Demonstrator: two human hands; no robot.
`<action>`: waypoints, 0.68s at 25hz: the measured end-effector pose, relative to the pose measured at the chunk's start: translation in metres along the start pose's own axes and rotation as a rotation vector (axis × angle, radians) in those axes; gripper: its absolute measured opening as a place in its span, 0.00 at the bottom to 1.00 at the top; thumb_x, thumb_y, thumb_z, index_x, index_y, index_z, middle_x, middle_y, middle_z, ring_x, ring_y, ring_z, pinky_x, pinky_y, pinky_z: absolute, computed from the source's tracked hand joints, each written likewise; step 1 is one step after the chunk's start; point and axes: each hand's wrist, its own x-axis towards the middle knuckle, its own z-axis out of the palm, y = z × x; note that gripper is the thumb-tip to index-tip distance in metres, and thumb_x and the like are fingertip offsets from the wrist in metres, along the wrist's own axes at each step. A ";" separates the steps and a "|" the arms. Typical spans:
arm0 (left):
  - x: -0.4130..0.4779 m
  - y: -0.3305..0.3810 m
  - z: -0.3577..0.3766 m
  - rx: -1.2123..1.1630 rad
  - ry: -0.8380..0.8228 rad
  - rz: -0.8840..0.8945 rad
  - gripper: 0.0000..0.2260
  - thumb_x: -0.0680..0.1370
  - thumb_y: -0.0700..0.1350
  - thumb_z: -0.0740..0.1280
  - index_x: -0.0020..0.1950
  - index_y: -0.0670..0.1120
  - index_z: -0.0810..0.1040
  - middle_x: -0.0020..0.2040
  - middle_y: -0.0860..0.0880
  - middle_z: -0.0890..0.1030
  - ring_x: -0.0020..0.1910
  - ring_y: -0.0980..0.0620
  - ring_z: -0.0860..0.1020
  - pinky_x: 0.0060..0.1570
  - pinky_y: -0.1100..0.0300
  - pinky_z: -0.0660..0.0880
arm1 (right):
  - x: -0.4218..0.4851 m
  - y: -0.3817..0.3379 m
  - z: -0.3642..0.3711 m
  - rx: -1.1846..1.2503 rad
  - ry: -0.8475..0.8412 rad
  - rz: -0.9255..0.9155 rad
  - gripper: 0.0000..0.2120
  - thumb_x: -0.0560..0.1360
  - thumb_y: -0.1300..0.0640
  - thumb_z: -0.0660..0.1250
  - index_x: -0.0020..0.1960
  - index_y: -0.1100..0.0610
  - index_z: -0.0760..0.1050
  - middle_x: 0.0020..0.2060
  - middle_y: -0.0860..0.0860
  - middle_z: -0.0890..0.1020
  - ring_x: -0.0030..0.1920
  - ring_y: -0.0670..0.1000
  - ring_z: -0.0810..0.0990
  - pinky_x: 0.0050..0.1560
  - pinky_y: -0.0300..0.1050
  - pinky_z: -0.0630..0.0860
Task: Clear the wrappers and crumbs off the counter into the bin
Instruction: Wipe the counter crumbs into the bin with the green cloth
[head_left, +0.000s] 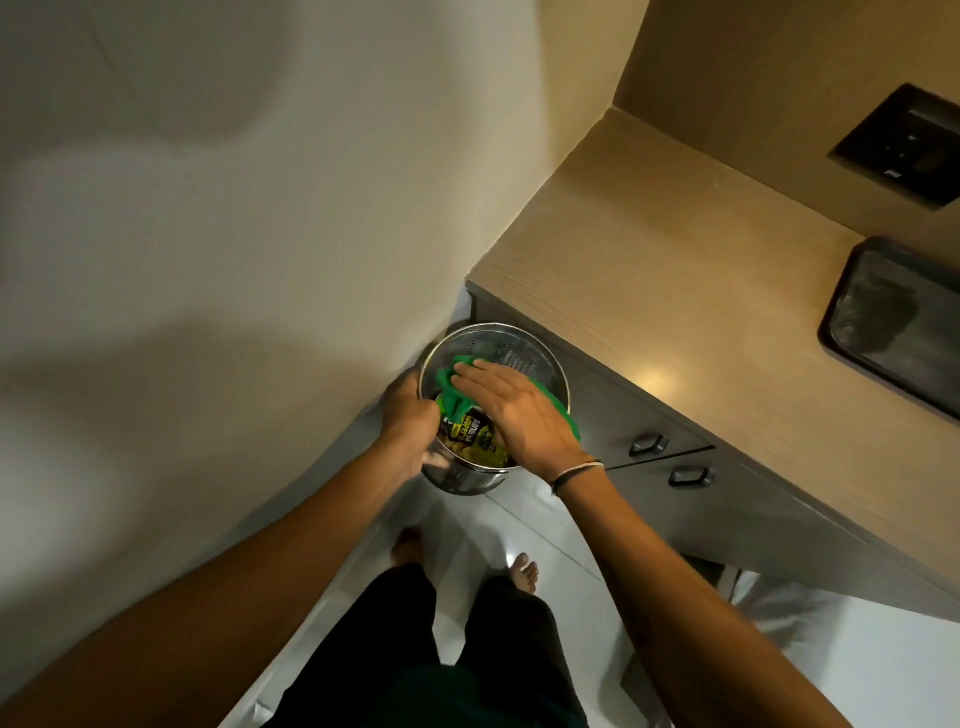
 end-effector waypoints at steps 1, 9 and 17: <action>-0.002 -0.004 0.003 0.023 0.004 0.020 0.16 0.85 0.45 0.58 0.65 0.61 0.77 0.63 0.47 0.83 0.50 0.40 0.84 0.27 0.39 0.84 | -0.007 -0.001 0.002 -0.003 0.013 0.030 0.31 0.77 0.69 0.71 0.78 0.56 0.71 0.77 0.54 0.74 0.78 0.57 0.72 0.80 0.55 0.68; 0.031 -0.092 0.014 0.118 0.042 0.014 0.20 0.82 0.42 0.62 0.66 0.65 0.76 0.60 0.48 0.85 0.51 0.41 0.86 0.43 0.38 0.87 | -0.064 -0.002 0.073 0.045 0.039 0.156 0.28 0.80 0.55 0.56 0.79 0.57 0.68 0.78 0.56 0.73 0.79 0.58 0.71 0.78 0.61 0.71; 0.198 -0.274 0.068 -0.184 0.039 -0.234 0.22 0.82 0.38 0.66 0.72 0.58 0.76 0.65 0.49 0.83 0.61 0.38 0.83 0.43 0.35 0.86 | -0.139 0.081 0.293 0.223 -0.004 0.570 0.31 0.75 0.68 0.74 0.77 0.58 0.72 0.75 0.58 0.76 0.75 0.62 0.74 0.74 0.61 0.76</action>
